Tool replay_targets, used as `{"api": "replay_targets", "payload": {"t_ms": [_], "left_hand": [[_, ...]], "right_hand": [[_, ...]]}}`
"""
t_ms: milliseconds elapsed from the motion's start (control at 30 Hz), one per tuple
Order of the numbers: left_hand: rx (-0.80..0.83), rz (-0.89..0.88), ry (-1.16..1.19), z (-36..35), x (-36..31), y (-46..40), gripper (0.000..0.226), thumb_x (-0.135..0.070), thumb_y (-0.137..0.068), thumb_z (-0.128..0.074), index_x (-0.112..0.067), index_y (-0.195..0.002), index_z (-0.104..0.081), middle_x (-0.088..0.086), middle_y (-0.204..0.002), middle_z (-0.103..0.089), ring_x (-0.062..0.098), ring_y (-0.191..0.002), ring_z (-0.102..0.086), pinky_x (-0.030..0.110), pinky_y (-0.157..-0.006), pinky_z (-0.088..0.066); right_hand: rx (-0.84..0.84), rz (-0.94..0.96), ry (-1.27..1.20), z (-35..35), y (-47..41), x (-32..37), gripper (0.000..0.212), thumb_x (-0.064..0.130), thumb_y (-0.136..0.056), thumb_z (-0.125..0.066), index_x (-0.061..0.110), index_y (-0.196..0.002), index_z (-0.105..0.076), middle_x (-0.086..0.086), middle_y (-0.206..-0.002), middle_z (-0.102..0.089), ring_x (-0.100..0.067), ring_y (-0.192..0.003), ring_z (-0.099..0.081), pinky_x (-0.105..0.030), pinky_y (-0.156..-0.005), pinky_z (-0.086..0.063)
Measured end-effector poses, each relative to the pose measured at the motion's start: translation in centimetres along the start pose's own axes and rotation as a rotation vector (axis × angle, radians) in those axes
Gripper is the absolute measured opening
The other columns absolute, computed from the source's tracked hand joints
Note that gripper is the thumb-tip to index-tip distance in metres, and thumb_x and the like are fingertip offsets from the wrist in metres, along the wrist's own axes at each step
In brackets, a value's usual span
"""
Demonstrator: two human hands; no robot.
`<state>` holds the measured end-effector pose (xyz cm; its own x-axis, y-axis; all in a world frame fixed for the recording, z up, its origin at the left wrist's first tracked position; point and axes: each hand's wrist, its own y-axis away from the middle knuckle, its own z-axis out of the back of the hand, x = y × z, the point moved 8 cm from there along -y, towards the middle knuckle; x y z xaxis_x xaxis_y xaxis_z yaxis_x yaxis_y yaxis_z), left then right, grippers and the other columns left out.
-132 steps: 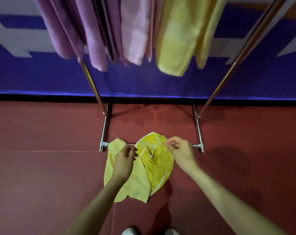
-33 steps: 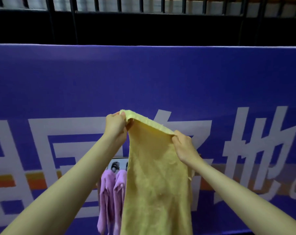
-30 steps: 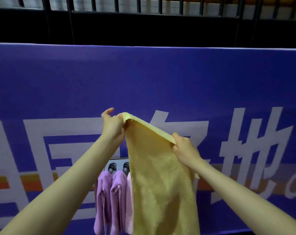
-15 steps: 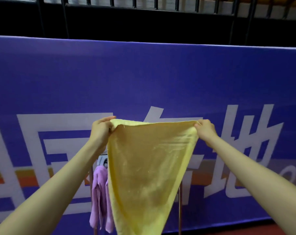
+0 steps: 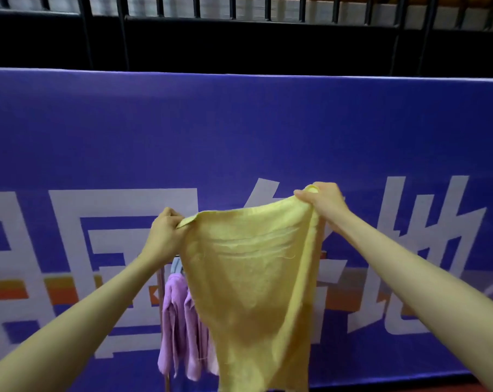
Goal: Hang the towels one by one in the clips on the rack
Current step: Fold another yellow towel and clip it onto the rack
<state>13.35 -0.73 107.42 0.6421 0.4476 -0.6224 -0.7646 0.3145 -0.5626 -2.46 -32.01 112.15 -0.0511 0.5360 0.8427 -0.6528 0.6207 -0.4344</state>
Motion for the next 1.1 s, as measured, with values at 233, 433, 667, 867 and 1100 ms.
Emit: {"api": "replay_targets", "payload": {"t_ms": [233, 433, 667, 867, 1100], "left_hand": [[0.252, -0.045, 0.188, -1.9, -2.5, 1.9, 0.018, -0.001, -0.082, -0.053, -0.014, -0.094, -0.051, 0.001, -0.092, -0.068, 0.019, -0.08, -0.061, 0.031, -0.065, -0.05], [0.686, -0.304, -0.112, -6.4, -4.8, 4.8, 0.048, -0.001, -0.088, -0.037, -0.04, -0.113, -0.051, -0.006, -0.111, -0.061, 0.022, -0.097, -0.06, 0.042, -0.083, -0.053], [0.879, -0.4, -0.233, -10.4, -5.6, 8.3, 0.053, -0.003, -0.083, -0.045, -0.032, -0.127, -0.055, -0.015, -0.119, -0.052, 0.004, -0.106, -0.046, 0.014, -0.088, -0.036], [0.845, -0.757, -0.57, -12.1, -6.3, 9.7, 0.053, -0.01, -0.084, -0.044, -0.031, -0.133, -0.043, -0.01, -0.128, -0.047, 0.016, -0.111, -0.048, 0.035, -0.092, -0.042], [0.396, -1.399, -0.832, -13.1, -9.8, 11.4, 0.057, -0.014, -0.065, -0.079, -0.024, -0.117, -0.057, -0.005, -0.087, -0.061, 0.014, -0.062, -0.056, 0.026, -0.056, -0.044]], "right_hand": [[0.09, 0.047, -0.041, -1.1, 0.4, 1.4, 0.018, 0.02, -0.085, -0.067, 0.007, -0.077, -0.058, -0.007, -0.072, -0.05, -0.016, -0.066, -0.047, -0.03, -0.058, -0.036], [0.167, 0.044, -0.165, -1.9, 0.4, 2.0, 0.029, 0.016, -0.083, -0.07, 0.015, -0.063, -0.049, 0.0, -0.063, -0.046, -0.012, -0.06, -0.045, -0.028, -0.057, -0.036], [0.292, 0.077, -0.163, -2.5, 0.8, 3.3, 0.028, 0.018, -0.083, -0.07, 0.015, -0.066, -0.048, -0.001, -0.064, -0.046, -0.011, -0.06, -0.045, -0.027, -0.056, -0.037], [0.378, 0.13, -0.126, -2.6, 1.4, 4.2, 0.038, 0.019, -0.083, -0.072, 0.018, -0.061, -0.04, 0.001, -0.062, -0.04, -0.01, -0.057, -0.041, -0.023, -0.052, -0.035], [0.449, 0.168, -0.063, -3.0, 2.2, 4.7, 0.031, 0.025, -0.084, -0.072, 0.018, -0.065, -0.047, 0.001, -0.064, -0.048, -0.008, -0.059, -0.049, -0.017, -0.051, -0.043]]}}
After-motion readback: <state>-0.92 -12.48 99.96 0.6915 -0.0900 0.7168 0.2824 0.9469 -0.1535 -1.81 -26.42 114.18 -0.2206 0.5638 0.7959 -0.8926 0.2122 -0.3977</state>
